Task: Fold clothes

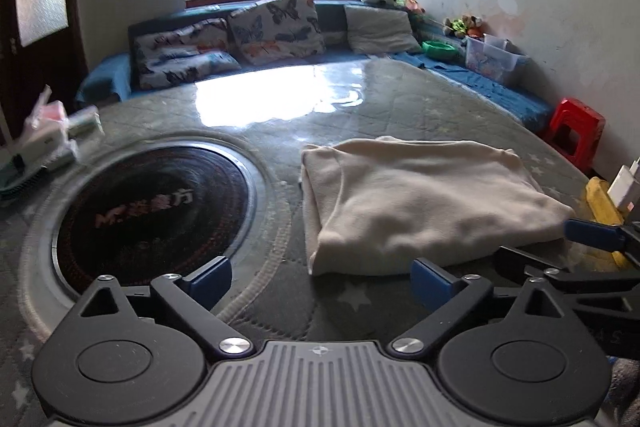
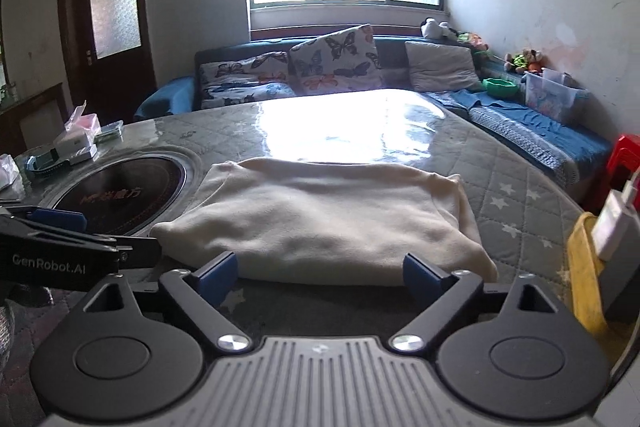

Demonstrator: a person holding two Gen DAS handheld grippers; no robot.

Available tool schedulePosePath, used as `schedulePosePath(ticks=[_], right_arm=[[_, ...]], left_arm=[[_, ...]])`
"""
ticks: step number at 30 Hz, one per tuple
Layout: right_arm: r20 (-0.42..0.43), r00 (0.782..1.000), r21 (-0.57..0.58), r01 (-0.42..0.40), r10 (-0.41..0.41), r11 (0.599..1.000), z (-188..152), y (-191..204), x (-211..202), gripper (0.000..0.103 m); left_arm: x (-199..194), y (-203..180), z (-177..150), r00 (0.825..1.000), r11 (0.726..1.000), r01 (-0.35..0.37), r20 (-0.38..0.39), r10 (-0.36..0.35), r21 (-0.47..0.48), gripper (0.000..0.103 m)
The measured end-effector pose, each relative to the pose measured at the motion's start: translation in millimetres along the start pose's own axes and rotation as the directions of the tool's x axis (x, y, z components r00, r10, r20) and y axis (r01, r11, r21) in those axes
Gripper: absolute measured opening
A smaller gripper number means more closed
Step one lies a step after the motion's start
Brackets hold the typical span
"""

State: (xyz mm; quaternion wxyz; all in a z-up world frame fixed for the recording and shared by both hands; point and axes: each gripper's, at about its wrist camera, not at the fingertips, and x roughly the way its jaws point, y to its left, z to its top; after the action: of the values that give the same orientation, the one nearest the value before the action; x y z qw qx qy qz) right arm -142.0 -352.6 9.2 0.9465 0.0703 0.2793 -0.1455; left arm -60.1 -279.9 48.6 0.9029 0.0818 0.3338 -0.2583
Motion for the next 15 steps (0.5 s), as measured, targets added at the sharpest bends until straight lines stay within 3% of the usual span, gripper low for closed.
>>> schedulePosePath(ticks=[6, 15], right_arm=[[0.008, 1.000, 0.012, 0.026, -0.026, 1.000, -7, 2, -14, 0.103], [0.028, 0.998, -0.003, 0.051, -0.051, 0.999, -9, 15, -25, 0.103]], left_arm=[[-11, 5, -9, 1.000, 1.000, -0.022, 0.015, 0.022, -0.020, 0.103], [-25, 10, -24, 0.997, 0.995, -0.078, 0.020, 0.079, -0.057, 0.103]])
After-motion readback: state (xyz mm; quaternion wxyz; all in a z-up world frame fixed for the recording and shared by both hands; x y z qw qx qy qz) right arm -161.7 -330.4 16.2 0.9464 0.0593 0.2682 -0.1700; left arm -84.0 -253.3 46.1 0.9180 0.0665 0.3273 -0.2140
